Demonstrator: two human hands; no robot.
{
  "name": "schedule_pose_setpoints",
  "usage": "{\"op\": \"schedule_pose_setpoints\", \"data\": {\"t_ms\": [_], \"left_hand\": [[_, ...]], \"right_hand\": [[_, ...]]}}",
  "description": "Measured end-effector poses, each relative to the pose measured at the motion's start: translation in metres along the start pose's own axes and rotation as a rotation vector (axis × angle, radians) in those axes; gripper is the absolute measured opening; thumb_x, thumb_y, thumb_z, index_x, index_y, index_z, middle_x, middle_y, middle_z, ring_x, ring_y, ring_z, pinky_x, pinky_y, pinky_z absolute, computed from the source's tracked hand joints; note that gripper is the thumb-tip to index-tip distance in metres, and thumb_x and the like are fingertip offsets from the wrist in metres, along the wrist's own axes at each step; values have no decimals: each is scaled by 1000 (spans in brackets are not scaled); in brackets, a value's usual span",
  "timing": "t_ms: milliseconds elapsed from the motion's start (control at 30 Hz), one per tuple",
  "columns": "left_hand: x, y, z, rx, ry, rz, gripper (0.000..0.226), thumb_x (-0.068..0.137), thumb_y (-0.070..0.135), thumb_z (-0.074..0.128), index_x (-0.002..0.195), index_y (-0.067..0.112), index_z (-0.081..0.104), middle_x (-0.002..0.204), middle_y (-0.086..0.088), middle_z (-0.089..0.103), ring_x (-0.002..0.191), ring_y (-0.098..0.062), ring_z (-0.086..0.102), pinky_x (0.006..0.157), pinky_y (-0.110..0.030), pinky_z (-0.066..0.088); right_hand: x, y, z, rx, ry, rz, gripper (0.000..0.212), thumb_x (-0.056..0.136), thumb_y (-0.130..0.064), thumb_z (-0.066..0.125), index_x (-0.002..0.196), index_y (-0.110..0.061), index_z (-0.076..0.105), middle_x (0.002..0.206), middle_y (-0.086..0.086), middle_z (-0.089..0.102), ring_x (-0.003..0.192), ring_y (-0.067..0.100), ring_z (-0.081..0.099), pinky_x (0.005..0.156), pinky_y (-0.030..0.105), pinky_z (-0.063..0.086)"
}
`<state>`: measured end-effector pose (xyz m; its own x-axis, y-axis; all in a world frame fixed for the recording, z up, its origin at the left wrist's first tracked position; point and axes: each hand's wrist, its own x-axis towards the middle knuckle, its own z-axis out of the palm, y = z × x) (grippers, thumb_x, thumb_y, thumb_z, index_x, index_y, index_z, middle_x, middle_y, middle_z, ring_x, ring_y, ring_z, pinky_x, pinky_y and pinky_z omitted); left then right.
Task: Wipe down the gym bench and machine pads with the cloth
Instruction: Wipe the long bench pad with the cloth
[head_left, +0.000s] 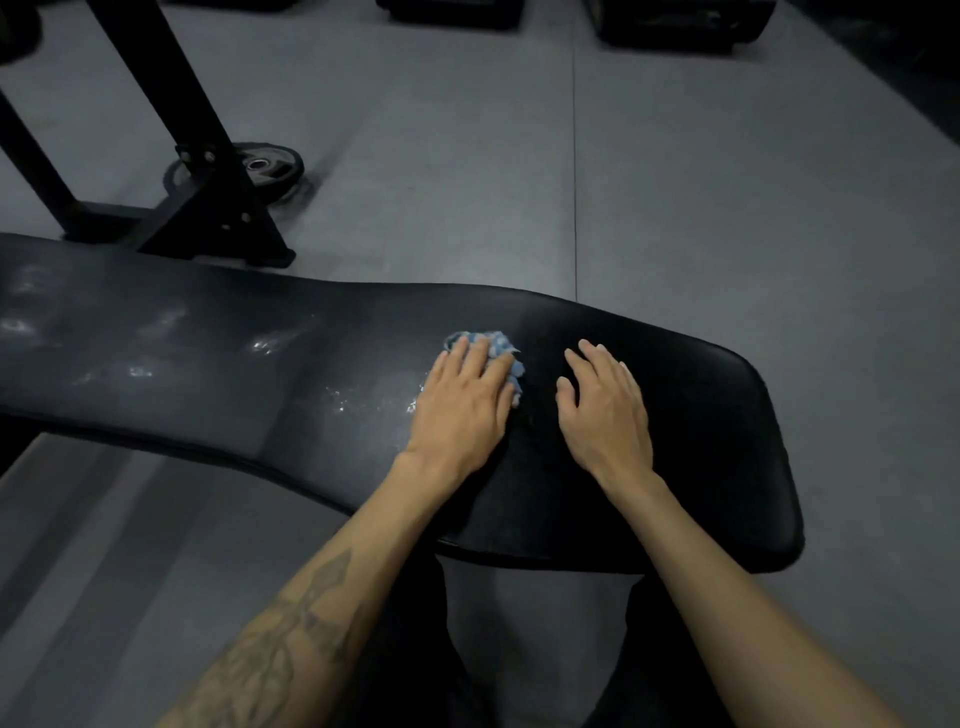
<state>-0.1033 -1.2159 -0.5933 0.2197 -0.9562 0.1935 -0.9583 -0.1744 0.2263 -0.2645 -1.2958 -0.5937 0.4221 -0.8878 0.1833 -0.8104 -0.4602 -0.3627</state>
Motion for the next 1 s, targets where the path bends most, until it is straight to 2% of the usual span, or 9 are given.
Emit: {"op": "schedule_pose_setpoints", "data": {"t_ms": [100,233,300,467,567,667,833,900,1000], "left_hand": [[5,15,5,11,31,-153,47,108,33,37,150,14,45,162,-15,35,153,-36,26,124,-49,25],[-4,27,10,-14,1,102,49,105,37,31,144,15,53,158,-12,44,150,-35,33,122,-48,31],[3,14,6,-4,-9,125,55,104,41,25,146,16,51,157,-10,45,149,-33,35,121,-46,30],[23,8,6,42,30,-161,45,106,33,37,145,14,50,158,-16,41,150,-38,31,123,-51,26],[13,28,13,46,13,-1,50,103,35,28,142,15,52,158,-17,42,149,-41,32,122,-54,27],[14,16,10,28,-24,171,52,102,36,26,144,19,52,158,-11,43,149,-35,34,123,-50,28],[39,0,6,2,-4,-153,47,107,31,32,149,17,45,163,-12,34,154,-36,22,126,-52,14],[35,13,10,14,-11,-73,50,105,34,27,147,15,48,162,-13,36,153,-39,24,126,-54,15],[29,11,8,13,-63,190,60,101,41,18,147,19,50,160,-10,41,150,-36,31,124,-51,21]], "right_hand": [[-1,0,1,-8,9,0,48,105,-30,41,150,-13,44,160,5,36,151,19,25,126,39,15],[-1,1,2,-10,10,-9,48,104,-29,41,149,-13,45,159,5,37,151,19,25,126,39,15],[0,1,2,-8,14,-13,48,105,-29,41,149,-13,45,159,5,37,151,19,25,126,38,15],[-1,2,2,-16,13,-9,48,105,-31,42,150,-14,45,160,4,37,151,18,25,126,38,14],[-1,2,2,-14,16,-16,48,104,-29,42,149,-13,45,159,5,37,151,18,25,126,38,14],[0,2,2,-11,18,-19,48,104,-29,42,149,-13,45,159,5,37,151,18,25,126,39,15],[1,3,3,-16,14,-14,48,104,-30,43,149,-14,45,159,5,38,151,19,25,126,39,15],[2,2,4,-25,11,-19,48,104,-30,42,149,-13,45,159,6,38,151,20,27,125,40,17],[4,4,4,-66,3,-47,48,104,-30,41,150,-15,45,159,7,39,149,22,30,124,41,22]]}}
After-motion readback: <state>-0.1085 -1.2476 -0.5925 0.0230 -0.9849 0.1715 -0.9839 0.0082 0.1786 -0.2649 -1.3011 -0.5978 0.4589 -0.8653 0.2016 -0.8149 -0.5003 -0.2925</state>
